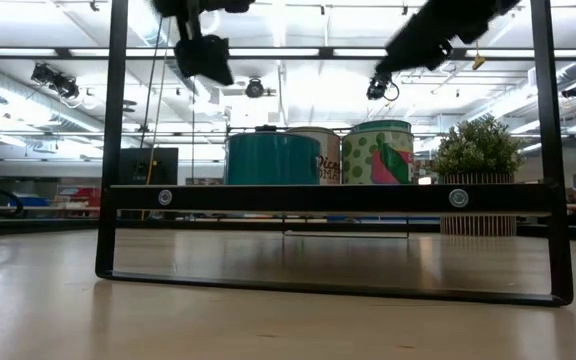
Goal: Pick and place cans onto a shelf
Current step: Put the canned tuna on the shelf
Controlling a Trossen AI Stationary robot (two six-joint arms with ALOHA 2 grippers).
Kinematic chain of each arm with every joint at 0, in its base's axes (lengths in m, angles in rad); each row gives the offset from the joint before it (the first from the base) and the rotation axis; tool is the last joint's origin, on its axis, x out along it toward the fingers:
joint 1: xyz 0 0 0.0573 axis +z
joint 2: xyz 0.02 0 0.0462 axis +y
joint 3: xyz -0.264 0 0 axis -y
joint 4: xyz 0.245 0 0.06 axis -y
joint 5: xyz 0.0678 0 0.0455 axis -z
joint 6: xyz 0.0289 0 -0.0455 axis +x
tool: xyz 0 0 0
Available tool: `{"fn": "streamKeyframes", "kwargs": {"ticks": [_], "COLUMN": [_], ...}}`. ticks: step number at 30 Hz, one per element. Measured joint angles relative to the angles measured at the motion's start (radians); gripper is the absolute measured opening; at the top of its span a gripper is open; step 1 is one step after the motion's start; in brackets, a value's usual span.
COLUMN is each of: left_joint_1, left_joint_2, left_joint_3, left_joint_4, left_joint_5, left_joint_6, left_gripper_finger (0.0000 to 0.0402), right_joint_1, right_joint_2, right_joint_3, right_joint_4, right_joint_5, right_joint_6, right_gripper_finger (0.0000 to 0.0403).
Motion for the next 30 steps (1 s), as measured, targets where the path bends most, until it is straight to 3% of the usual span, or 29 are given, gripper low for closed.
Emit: {"fn": "streamKeyframes", "kwargs": {"ticks": [8, 14, 19, 30], "left_joint_1": [0.013, -0.038, -0.051, -0.052], "left_joint_2": [0.0, 0.003, 0.067, 0.212], "left_joint_3": [0.007, 0.007, 0.006, 0.006], "left_joint_4": [-0.051, -0.047, -0.022, 0.096], "left_joint_5": [-0.003, -0.018, -0.031, -0.009], "left_joint_6": [-0.585, -0.896, -1.024, -1.094], "left_gripper_finger": [0.0389, 0.0389, 0.0389, 0.0389], "right_joint_1": [0.0, 0.013, 0.014, 0.016], "right_joint_2": [-0.001, -0.033, -0.057, -0.06], "right_joint_3": [0.0, 0.0, 0.0, 0.0], "right_joint_4": [-0.126, -0.181, -0.172, -0.195], "right_joint_5": [0.01, 0.02, 0.021, 0.019], "right_joint_6": [-0.093, -0.205, -0.333, -0.347], "right_gripper_finger": [0.022, 0.022, 0.022, 0.022]}}
